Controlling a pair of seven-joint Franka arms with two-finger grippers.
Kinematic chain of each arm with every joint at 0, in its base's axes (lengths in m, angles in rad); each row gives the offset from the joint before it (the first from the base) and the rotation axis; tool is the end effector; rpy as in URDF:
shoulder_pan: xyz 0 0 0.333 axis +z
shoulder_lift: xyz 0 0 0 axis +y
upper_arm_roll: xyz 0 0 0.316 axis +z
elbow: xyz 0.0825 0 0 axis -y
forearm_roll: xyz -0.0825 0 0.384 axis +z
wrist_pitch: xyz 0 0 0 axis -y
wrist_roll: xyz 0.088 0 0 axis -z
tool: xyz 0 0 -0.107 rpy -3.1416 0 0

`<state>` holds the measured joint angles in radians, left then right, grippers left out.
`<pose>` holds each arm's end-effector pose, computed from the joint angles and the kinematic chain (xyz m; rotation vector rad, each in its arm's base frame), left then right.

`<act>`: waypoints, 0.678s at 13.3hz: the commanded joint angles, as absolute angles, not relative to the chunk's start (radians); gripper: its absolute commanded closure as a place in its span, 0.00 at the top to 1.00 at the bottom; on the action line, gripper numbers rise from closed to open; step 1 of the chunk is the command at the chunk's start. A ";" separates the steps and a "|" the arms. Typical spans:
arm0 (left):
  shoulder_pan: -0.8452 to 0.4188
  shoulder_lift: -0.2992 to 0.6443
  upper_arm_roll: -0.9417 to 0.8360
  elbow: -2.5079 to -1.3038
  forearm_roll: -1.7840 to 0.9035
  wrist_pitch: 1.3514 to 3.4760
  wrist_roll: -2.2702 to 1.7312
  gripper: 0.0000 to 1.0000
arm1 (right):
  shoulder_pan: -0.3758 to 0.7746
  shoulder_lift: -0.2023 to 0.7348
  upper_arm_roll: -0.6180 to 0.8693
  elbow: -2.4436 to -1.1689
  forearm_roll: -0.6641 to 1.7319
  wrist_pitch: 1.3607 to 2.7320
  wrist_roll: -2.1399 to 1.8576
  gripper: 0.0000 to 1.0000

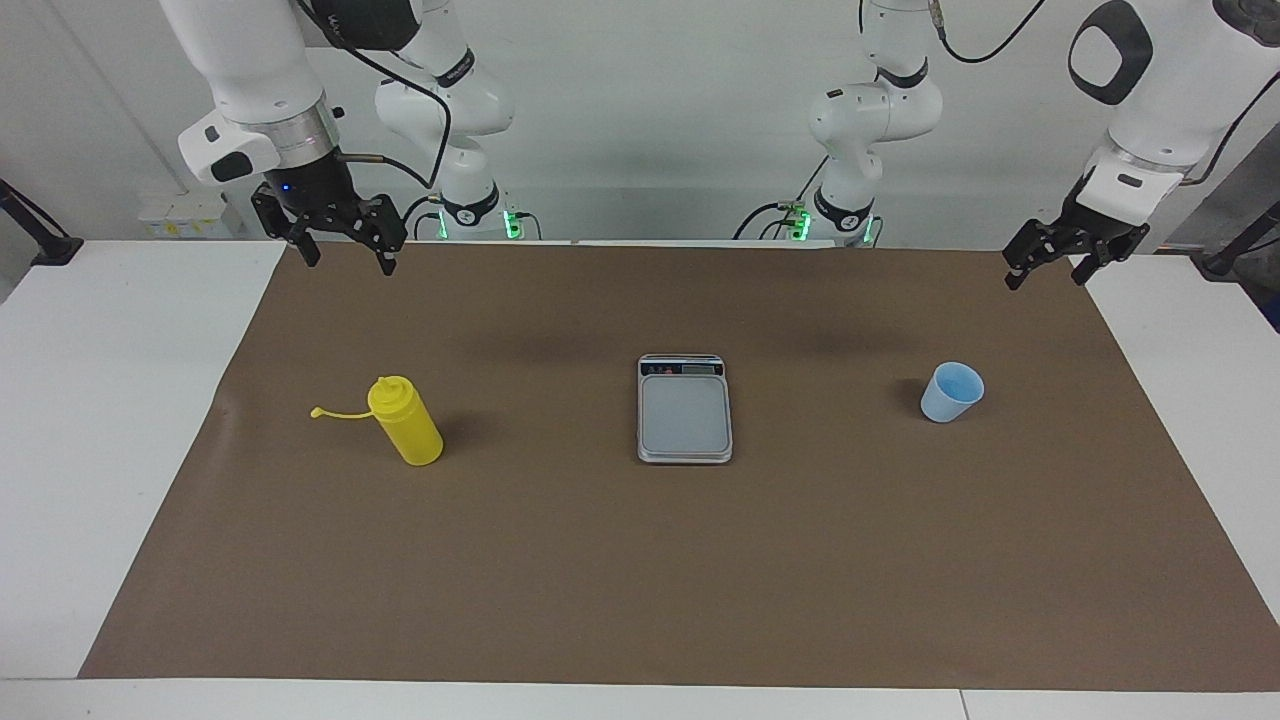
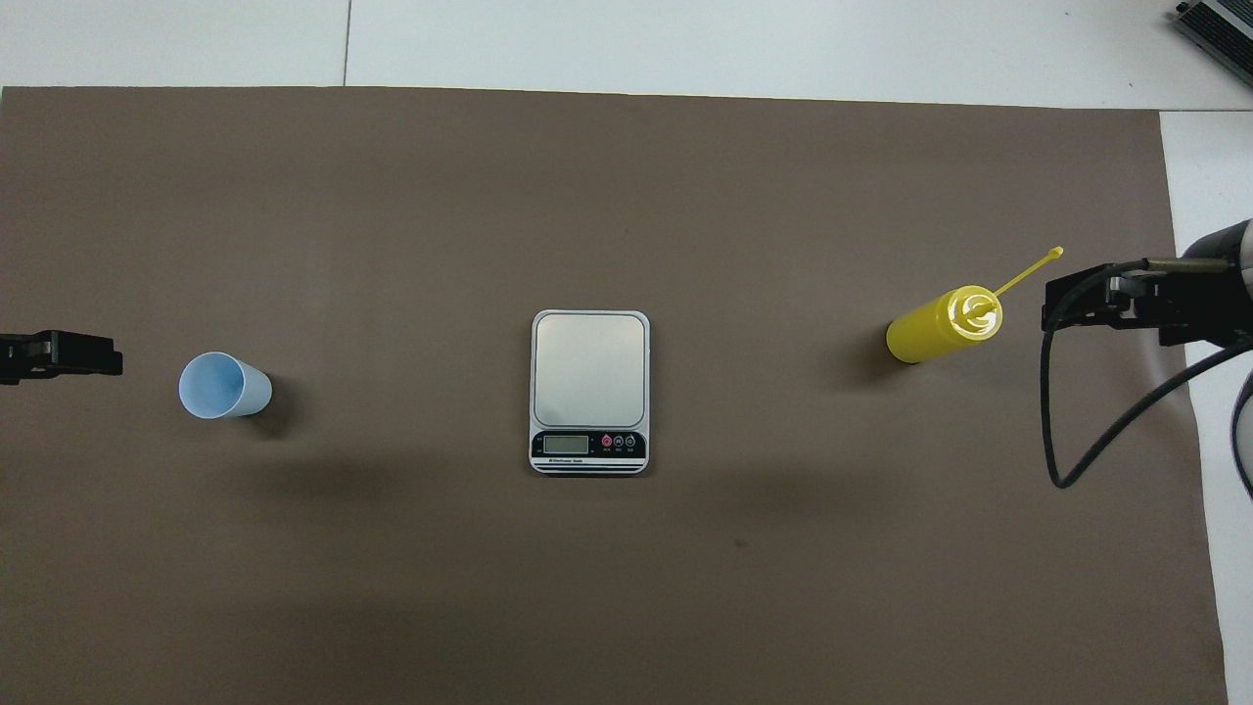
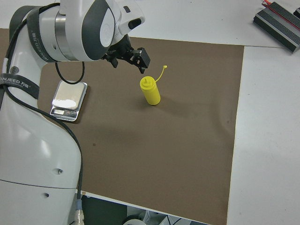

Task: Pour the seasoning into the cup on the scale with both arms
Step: 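Move the left gripper toward the light-blue cup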

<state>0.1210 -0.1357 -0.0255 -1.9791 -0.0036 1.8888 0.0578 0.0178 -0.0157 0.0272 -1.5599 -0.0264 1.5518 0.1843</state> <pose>0.5215 0.0491 0.5304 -3.1367 -0.0610 -0.0710 0.5476 0.0219 0.6366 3.1081 -0.2178 0.0165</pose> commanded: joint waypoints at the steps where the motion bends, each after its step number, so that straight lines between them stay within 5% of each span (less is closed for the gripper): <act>1: 0.132 -0.109 -0.032 -2.045 0.006 1.976 0.057 1.00 | 0.015 -0.028 0.021 -1.569 -0.014 1.540 0.163 1.00; 9: 0.140 -0.048 -0.032 -2.204 0.006 2.217 0.063 1.00 | 0.015 -0.028 0.021 -1.569 -0.014 1.537 0.163 1.00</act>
